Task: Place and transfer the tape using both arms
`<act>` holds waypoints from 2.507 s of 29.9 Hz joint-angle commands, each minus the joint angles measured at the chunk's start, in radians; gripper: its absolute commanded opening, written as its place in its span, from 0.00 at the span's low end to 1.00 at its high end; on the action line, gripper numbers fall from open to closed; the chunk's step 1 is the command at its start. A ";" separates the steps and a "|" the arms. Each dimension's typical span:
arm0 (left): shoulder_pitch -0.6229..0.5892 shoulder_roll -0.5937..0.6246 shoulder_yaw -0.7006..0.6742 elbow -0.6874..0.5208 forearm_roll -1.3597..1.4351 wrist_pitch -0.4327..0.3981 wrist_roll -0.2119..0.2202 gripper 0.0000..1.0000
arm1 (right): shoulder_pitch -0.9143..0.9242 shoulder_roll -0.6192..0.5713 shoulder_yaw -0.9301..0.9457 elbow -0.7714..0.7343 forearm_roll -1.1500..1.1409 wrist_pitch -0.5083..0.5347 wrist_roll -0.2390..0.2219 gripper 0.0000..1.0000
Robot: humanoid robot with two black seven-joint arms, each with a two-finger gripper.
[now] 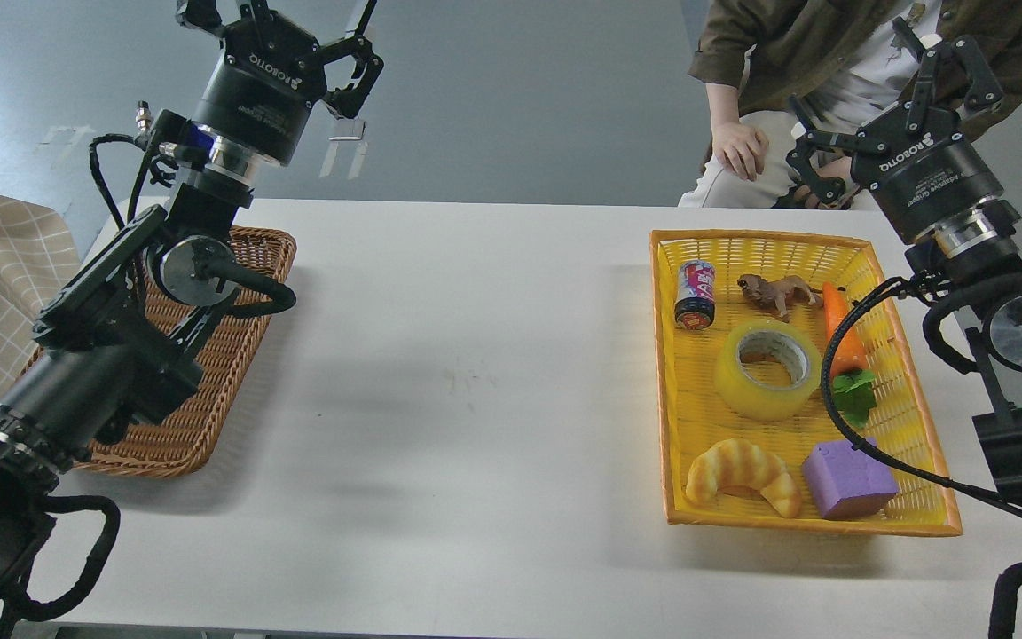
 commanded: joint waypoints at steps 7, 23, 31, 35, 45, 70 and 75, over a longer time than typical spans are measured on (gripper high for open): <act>0.002 0.000 0.000 0.000 -0.001 0.000 0.001 0.98 | 0.000 0.000 -0.001 0.000 -0.001 0.000 0.000 1.00; 0.006 -0.002 -0.002 0.000 -0.001 0.000 -0.003 0.98 | -0.003 0.001 -0.001 0.000 -0.001 0.000 0.000 1.00; 0.018 -0.009 0.002 0.000 -0.001 0.000 -0.003 0.98 | -0.005 0.003 -0.002 0.000 -0.001 0.000 0.000 1.00; 0.020 -0.009 0.003 0.000 -0.001 0.000 -0.003 0.98 | -0.005 0.003 -0.001 0.000 0.000 0.000 0.000 1.00; 0.020 -0.009 0.005 -0.002 -0.001 0.000 -0.003 0.98 | -0.009 0.001 -0.001 0.000 0.000 0.000 0.000 1.00; 0.026 -0.014 0.008 0.000 -0.003 0.000 -0.003 0.98 | -0.014 -0.002 -0.002 0.000 0.000 0.000 0.000 1.00; 0.026 -0.012 0.009 0.000 -0.003 0.000 -0.003 0.98 | -0.014 -0.005 -0.002 0.000 -0.001 0.000 0.000 1.00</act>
